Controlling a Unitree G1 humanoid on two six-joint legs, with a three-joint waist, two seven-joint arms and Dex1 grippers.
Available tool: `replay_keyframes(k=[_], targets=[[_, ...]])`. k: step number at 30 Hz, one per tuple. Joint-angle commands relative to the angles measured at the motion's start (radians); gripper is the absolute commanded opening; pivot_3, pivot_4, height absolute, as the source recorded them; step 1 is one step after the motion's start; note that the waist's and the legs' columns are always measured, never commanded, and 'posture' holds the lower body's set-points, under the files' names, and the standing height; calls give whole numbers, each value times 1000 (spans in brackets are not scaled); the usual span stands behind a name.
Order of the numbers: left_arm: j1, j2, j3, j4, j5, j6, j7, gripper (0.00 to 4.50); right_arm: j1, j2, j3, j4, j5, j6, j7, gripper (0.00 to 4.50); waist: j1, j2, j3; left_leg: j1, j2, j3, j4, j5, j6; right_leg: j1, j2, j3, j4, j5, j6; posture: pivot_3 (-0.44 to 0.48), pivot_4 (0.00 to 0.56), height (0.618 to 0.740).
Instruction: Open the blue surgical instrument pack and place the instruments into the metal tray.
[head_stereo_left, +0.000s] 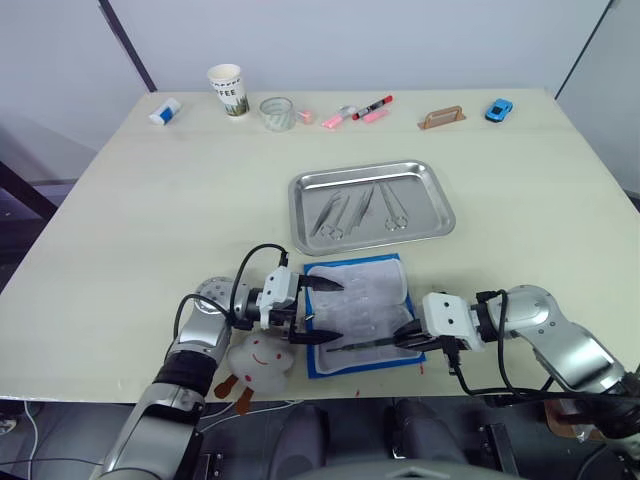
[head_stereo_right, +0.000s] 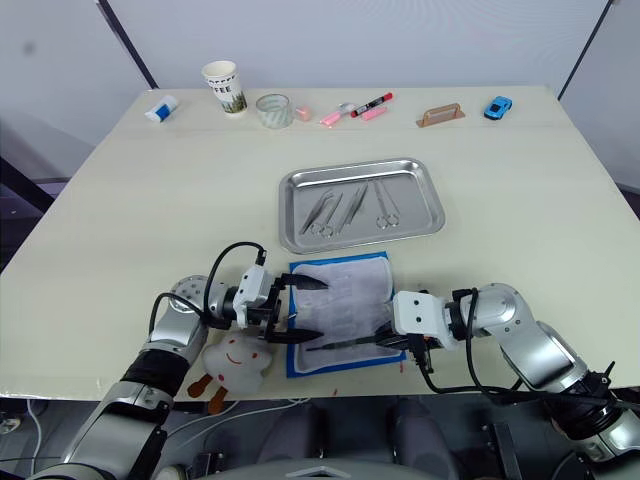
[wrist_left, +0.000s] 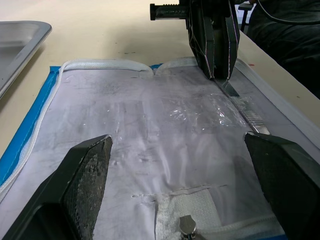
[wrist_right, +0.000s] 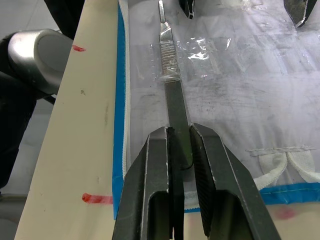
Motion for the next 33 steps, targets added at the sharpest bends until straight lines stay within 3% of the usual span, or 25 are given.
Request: replay_keyframes(k=[1, 11, 33], targets=[[19, 6, -25, 43, 46, 5, 3, 4500, -29, -23, -17, -47, -8, 34, -4, 168, 0, 0, 0, 0, 0, 0, 0, 0, 0, 0, 0, 0, 0, 0, 0, 0, 150, 725], [19, -1, -28, 48, 53, 1, 9, 4500, -67, -57, -27, -153, 2, 91, -4, 168, 0, 0, 0, 0, 0, 0, 0, 0, 0, 0, 0, 0, 0, 0, 0, 0, 150, 725], [40, 17, -68, 11, 95, 37, 23, 4500, -72, -102, -25, -162, 1, 84, 10, 168, 1, 0, 0, 0, 0, 0, 0, 0, 0, 0, 0, 0, 0, 0, 0, 0, 150, 725]])
